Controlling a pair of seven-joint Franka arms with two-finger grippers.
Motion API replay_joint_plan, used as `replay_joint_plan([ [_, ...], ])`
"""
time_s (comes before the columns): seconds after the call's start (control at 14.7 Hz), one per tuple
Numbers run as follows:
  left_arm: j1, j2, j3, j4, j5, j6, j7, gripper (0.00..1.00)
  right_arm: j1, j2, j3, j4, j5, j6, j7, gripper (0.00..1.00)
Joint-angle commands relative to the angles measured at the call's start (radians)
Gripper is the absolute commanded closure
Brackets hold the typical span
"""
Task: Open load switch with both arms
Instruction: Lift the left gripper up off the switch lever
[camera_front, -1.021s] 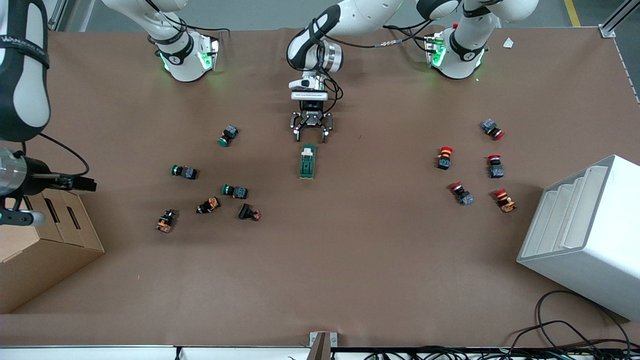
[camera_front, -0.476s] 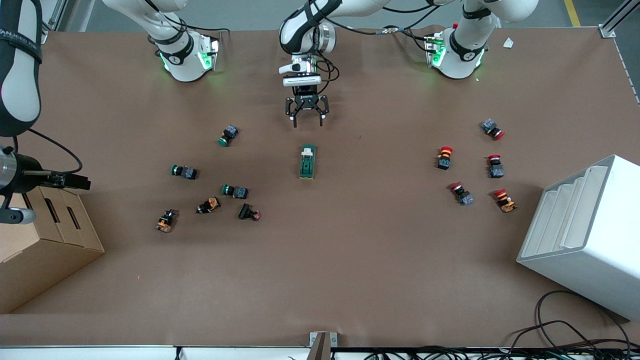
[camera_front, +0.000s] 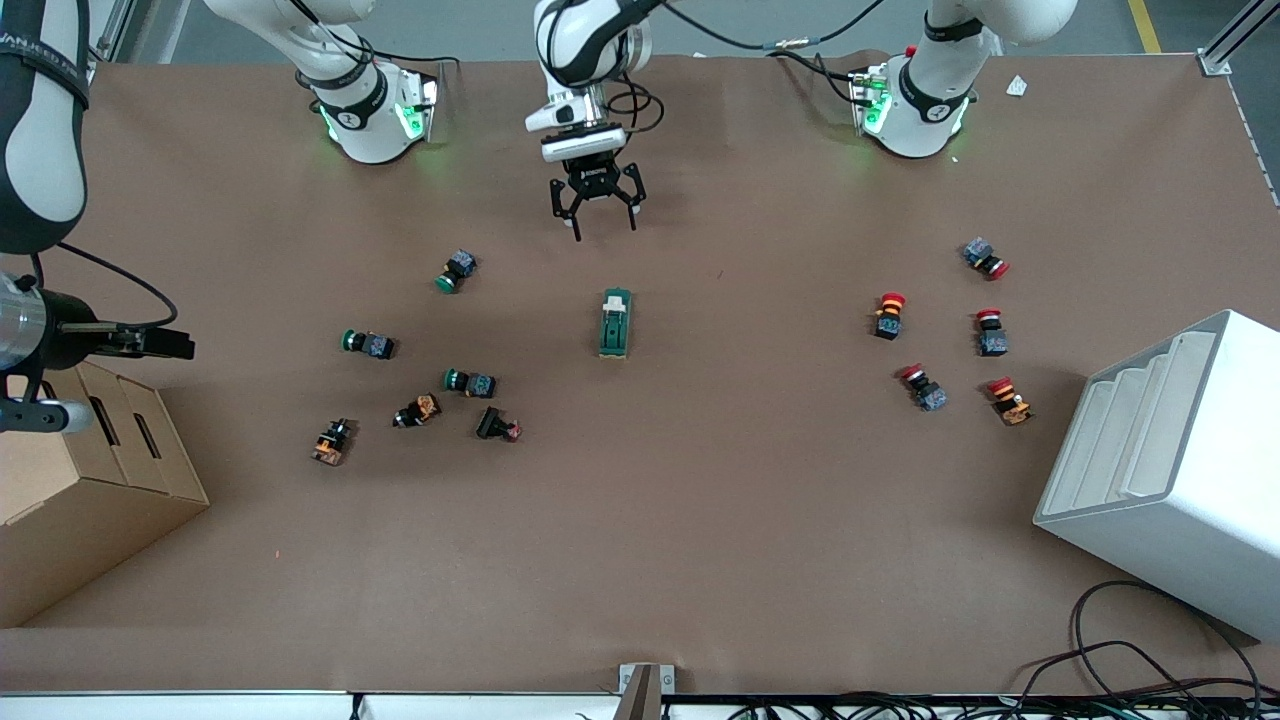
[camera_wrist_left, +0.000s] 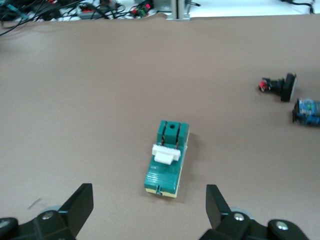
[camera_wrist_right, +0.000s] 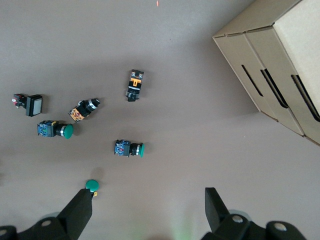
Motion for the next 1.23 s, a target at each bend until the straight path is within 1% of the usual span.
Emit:
replay_joint_plan([
  [0.0,0.048,-0.067,0.008,0.048,-0.154,0.011,0.11,0.01,0.0,-0.034,0.0,-0.013,-0.009,-0.012,0.009,0.0],
  [0.14,0.093,-0.069,0.009,0.128,-0.245,-0.041,0.238,0.01,-0.002,-0.06,-0.001,-0.012,-0.001,-0.015,0.007,0.0],
  [0.2,0.113,-0.067,0.009,0.154,-0.254,-0.063,0.266,0.01,-0.007,-0.092,-0.003,-0.024,0.002,-0.012,0.007,0.0],
  [0.34,0.169,-0.07,0.009,0.185,-0.281,-0.066,0.294,0.01,-0.005,-0.118,-0.003,-0.053,0.002,-0.016,0.006,0.0],
  [0.54,0.272,-0.095,0.008,0.225,-0.326,-0.066,0.404,0.01,0.009,-0.187,-0.008,-0.127,0.002,-0.003,0.006,0.0],
  [0.68,0.35,-0.113,0.006,0.243,-0.356,-0.066,0.444,0.0,0.029,-0.217,-0.043,-0.141,0.003,-0.012,0.006,0.0],
  [0.75,0.392,-0.118,0.002,0.262,-0.383,-0.066,0.469,0.0,0.032,-0.232,-0.047,-0.154,0.003,-0.012,0.006,0.0],
  [0.88,0.471,-0.129,0.0,0.33,-0.452,-0.066,0.581,0.0,0.024,-0.275,-0.047,-0.196,0.006,-0.007,0.006,0.0],
  [0.95,0.516,-0.142,0.0,0.338,-0.493,-0.066,0.653,0.0,0.018,-0.293,-0.046,-0.211,0.007,-0.007,0.006,0.0],
  [1.16,0.649,-0.176,-0.001,0.345,-0.57,-0.055,0.834,0.0,0.01,-0.338,-0.043,-0.23,0.019,-0.007,0.004,0.0],
])
